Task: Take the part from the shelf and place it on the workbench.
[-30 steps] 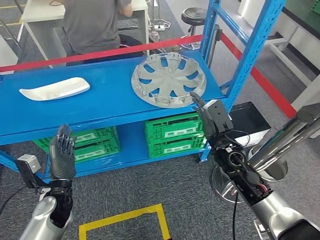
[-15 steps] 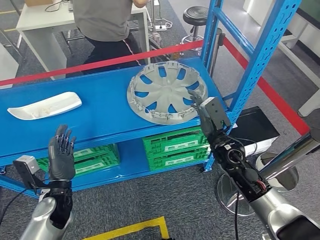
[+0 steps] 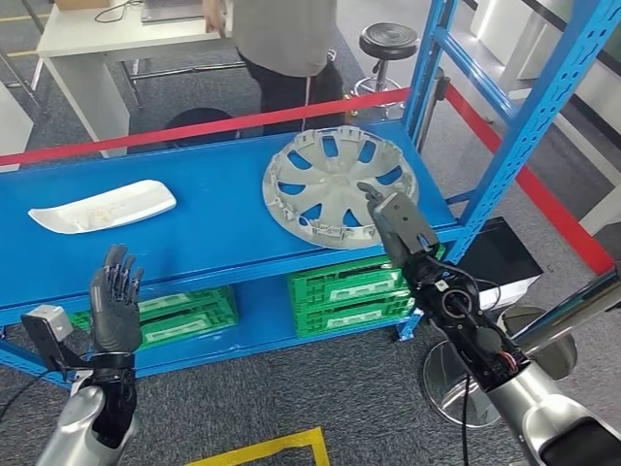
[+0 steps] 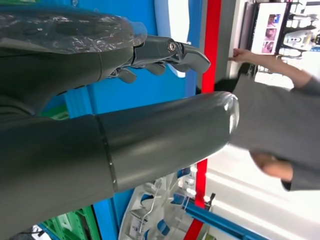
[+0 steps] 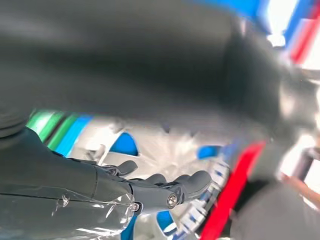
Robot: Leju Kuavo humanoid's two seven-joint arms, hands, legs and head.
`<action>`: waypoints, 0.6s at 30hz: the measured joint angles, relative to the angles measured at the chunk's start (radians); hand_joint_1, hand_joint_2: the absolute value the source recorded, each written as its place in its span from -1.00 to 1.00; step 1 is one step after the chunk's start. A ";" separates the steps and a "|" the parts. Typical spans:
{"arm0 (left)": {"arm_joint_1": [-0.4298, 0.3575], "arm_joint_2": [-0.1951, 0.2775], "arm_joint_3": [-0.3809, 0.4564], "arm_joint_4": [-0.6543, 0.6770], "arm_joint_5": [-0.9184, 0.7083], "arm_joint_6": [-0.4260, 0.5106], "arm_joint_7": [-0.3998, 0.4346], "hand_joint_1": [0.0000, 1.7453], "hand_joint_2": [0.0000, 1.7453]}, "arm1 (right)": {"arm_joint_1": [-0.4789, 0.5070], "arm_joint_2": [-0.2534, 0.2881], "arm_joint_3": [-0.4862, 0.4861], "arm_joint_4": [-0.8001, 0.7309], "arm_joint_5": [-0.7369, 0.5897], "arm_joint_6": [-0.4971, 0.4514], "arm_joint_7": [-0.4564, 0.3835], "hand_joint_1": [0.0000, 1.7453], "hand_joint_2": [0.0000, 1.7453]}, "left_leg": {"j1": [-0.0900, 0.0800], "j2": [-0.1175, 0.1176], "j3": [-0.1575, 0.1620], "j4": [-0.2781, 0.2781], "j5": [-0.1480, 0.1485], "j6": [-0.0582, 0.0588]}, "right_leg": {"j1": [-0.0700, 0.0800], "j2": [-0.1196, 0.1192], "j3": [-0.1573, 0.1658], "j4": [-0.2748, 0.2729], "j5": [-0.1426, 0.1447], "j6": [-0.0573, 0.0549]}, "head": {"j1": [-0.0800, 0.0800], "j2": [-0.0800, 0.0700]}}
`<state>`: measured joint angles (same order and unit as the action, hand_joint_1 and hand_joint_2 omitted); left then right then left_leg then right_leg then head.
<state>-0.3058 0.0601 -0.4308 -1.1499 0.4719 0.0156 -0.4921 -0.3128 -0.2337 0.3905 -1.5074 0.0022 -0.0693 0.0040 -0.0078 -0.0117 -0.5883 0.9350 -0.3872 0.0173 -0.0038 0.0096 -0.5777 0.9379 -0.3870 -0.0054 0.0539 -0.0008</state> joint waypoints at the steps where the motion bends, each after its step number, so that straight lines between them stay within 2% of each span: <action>1: 0.002 0.001 0.001 -0.001 0.000 0.002 0.000 -1.00 -1.00 | -0.004 -0.008 0.000 -0.002 0.027 0.030 0.027 -1.00 1.00 | 0.000 0.000 0.000 0.000 -0.001 0.002 | 0.000 0.000 0.001 -0.002 0.001 0.004 | 0.000 0.000; 4: 0.006 0.004 0.003 -0.003 0.001 0.005 0.000 -1.00 -1.00 | -0.019 -0.042 -0.003 -0.015 0.114 0.142 0.110 -1.00 1.00 | 0.000 0.000 0.000 0.001 -0.002 0.005 | -0.001 0.000 0.003 -0.007 0.001 0.018 | 0.001 0.000; 6: 0.007 0.005 0.004 -0.003 0.002 0.002 0.000 -1.00 -1.00 | -0.028 -0.065 -0.004 -0.029 0.167 0.217 0.160 -1.00 1.00 | -0.001 0.000 0.000 0.001 -0.003 0.006 | -0.002 0.000 0.004 -0.008 0.001 0.022 | 0.001 0.000; 12: 0.002 0.004 0.004 -0.003 -0.004 -0.026 0.008 -1.00 -1.00 | -0.046 -0.131 0.001 -0.068 0.309 0.429 0.286 -1.00 1.00 | -0.001 0.000 0.000 0.001 -0.004 0.007 | -0.002 0.000 0.004 -0.008 0.000 0.026 | 0.000 0.000; 18: -0.008 0.000 0.004 -0.003 -0.011 -0.037 0.014 -1.00 -1.00 | -0.063 -0.187 0.018 -0.065 0.411 0.547 0.306 -1.00 1.00 | 0.001 0.001 0.002 -0.002 -0.004 0.007 | -0.002 0.000 0.004 -0.008 -0.001 0.026 | -0.002 0.000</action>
<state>-0.3138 0.0598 -0.4269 -1.1528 0.4606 -0.0210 -0.4781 -0.3760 -0.4210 0.4084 -1.5722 0.4136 0.4781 0.3099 -0.0073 -0.0109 -0.5863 0.9333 -0.3912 0.0248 -0.0057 0.0100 -0.5741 0.9301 -0.3876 0.0208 0.0524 -0.0008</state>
